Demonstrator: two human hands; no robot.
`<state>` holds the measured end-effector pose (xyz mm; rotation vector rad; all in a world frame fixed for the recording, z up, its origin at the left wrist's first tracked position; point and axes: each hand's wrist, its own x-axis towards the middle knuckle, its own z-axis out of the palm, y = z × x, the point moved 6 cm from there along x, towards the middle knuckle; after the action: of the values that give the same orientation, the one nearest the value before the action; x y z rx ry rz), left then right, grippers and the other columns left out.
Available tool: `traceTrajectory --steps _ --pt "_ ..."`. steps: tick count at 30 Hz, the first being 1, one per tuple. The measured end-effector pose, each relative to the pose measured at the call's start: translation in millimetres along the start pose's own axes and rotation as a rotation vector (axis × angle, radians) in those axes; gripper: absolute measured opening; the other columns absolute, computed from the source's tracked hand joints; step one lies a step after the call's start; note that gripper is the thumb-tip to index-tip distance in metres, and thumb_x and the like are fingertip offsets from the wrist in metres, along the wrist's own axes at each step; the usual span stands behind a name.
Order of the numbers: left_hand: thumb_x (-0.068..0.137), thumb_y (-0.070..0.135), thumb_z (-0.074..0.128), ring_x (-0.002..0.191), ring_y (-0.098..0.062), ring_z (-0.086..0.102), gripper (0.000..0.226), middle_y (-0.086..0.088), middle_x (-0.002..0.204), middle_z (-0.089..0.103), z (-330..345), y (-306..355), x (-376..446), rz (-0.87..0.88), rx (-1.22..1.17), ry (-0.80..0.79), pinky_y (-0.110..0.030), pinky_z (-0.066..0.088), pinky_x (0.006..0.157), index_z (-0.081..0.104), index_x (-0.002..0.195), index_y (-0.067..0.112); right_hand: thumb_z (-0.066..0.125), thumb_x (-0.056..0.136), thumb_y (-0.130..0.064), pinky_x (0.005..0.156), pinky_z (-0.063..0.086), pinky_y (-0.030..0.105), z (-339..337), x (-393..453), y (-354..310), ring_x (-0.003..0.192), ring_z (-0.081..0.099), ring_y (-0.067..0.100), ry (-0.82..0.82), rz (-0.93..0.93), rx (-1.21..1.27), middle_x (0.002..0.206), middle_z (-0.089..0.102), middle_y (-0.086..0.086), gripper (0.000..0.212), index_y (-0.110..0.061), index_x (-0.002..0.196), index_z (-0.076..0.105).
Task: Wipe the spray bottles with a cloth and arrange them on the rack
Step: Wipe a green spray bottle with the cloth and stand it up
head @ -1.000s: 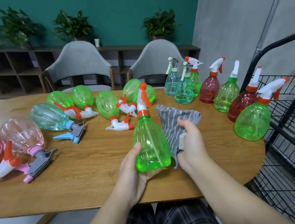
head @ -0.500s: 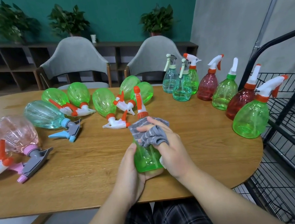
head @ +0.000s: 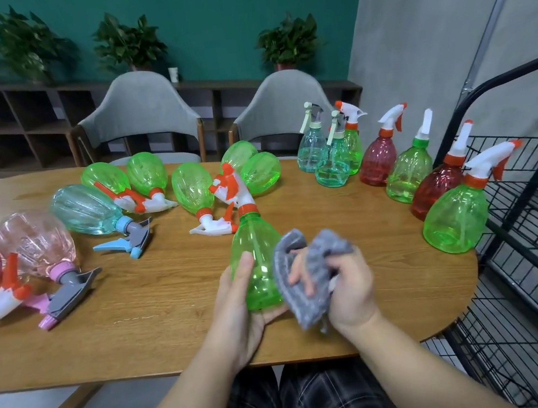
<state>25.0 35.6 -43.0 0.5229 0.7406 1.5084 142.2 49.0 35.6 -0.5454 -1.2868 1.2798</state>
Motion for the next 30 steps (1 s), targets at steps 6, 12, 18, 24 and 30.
traceTrajectory --steps 6,12,18,24,30 --pt "0.078 0.044 0.056 0.092 -0.028 0.070 0.054 -0.013 0.113 0.071 -1 1 -2 -0.004 -0.022 -0.034 -0.040 0.060 0.063 0.059 0.123 0.015 0.051 0.093 -0.024 0.080 0.052 0.040 -30 14 10 0.080 0.066 0.028 0.436 0.426 0.299 0.086 0.072 0.013 0.022 -0.007 0.087 0.064" --pt "0.081 0.047 0.055 0.093 -0.022 0.072 0.053 -0.007 0.116 0.071 5 -1 -3 0.017 0.108 -0.082 -0.041 0.058 0.070 0.057 0.129 0.025 0.052 0.092 -0.021 0.094 0.041 0.034 14 29 4 0.108 0.058 0.020 0.022 0.186 -0.444 0.110 0.067 0.003 0.016 -0.019 0.101 0.065" --pt "0.087 0.045 0.046 0.098 -0.020 0.070 0.051 0.000 0.123 0.069 6 0 -3 0.033 0.147 -0.091 -0.047 0.057 0.073 0.051 0.137 0.036 0.040 0.078 -0.022 0.112 0.016 0.016 22 25 12 0.138 0.024 -0.001 -0.163 -0.079 -0.762 0.124 0.042 -0.031 0.054 -0.021 0.127 0.061" --pt "0.102 0.039 0.034 0.100 -0.023 0.070 0.038 -0.006 0.123 0.068 7 0 -2 0.006 0.156 -0.064 -0.052 0.057 0.076 0.054 0.133 0.032 0.041 0.074 -0.030 0.112 0.028 0.028 25 16 12 0.127 0.036 -0.005 -0.187 -0.176 -0.749 0.113 0.052 -0.030 0.048 -0.017 0.110 0.072" --pt "0.103 0.041 0.029 0.107 -0.026 0.068 0.045 -0.009 0.120 0.070 9 0 -5 -0.036 0.111 -0.047 -0.048 0.058 0.073 0.057 0.132 0.021 0.038 0.068 -0.032 0.113 0.027 0.047 23 8 8 0.122 0.046 0.003 -0.188 -0.240 -0.719 0.116 0.058 -0.014 0.052 -0.015 0.100 0.075"
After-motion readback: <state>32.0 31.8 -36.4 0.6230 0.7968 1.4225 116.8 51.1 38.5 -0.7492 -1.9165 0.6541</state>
